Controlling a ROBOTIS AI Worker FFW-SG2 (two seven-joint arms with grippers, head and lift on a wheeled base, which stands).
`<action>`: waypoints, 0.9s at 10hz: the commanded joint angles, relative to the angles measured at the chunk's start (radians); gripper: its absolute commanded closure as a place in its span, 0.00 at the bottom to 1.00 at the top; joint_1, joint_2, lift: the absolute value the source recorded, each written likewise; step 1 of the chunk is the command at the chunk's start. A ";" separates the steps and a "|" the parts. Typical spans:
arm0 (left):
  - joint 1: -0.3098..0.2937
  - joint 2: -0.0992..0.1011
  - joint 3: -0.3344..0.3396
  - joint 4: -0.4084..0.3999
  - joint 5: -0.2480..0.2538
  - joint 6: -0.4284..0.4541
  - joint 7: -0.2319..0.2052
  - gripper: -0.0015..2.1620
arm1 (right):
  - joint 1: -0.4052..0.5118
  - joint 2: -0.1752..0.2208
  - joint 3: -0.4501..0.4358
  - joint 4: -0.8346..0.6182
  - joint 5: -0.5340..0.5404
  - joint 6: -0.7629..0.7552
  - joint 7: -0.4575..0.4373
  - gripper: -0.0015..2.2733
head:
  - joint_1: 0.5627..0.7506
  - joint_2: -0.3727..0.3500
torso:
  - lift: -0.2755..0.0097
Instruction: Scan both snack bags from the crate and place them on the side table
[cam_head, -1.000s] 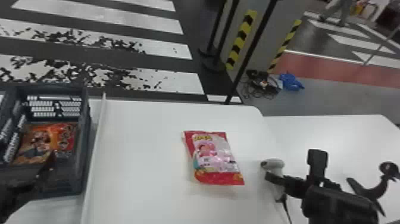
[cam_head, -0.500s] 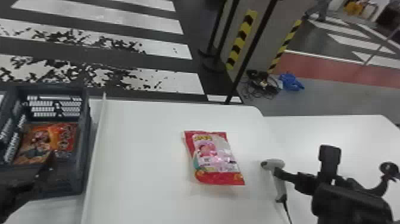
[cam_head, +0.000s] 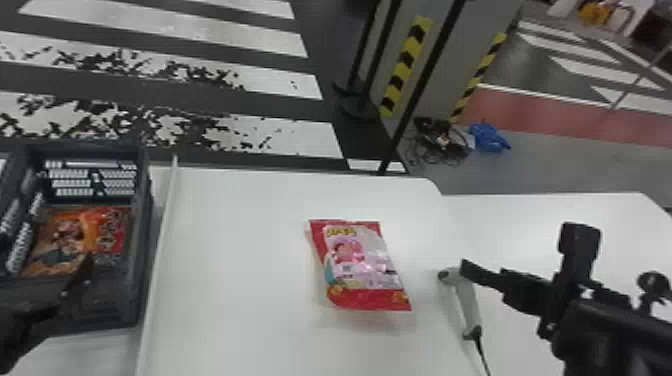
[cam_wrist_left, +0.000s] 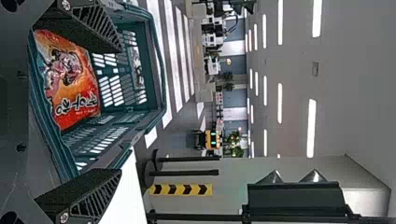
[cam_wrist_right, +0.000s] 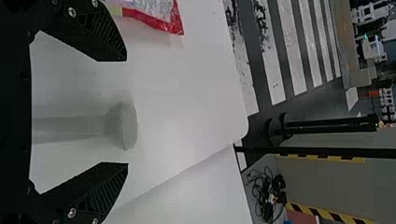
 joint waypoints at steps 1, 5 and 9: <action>0.003 0.000 0.000 0.000 0.000 0.001 0.000 0.04 | 0.004 0.001 0.044 -0.019 -0.025 0.074 0.028 0.06 | 0.70 0.03 | 0.62; 0.001 0.005 0.001 0.003 0.002 -0.002 0.000 0.04 | 0.015 0.001 0.120 0.011 -0.057 0.107 0.028 0.06 | 0.70 0.12 | 0.62; 0.006 0.008 0.005 0.003 0.002 -0.002 0.000 0.04 | -0.030 0.001 0.163 0.135 -0.054 0.117 0.055 0.06 | 0.70 0.18 | 0.62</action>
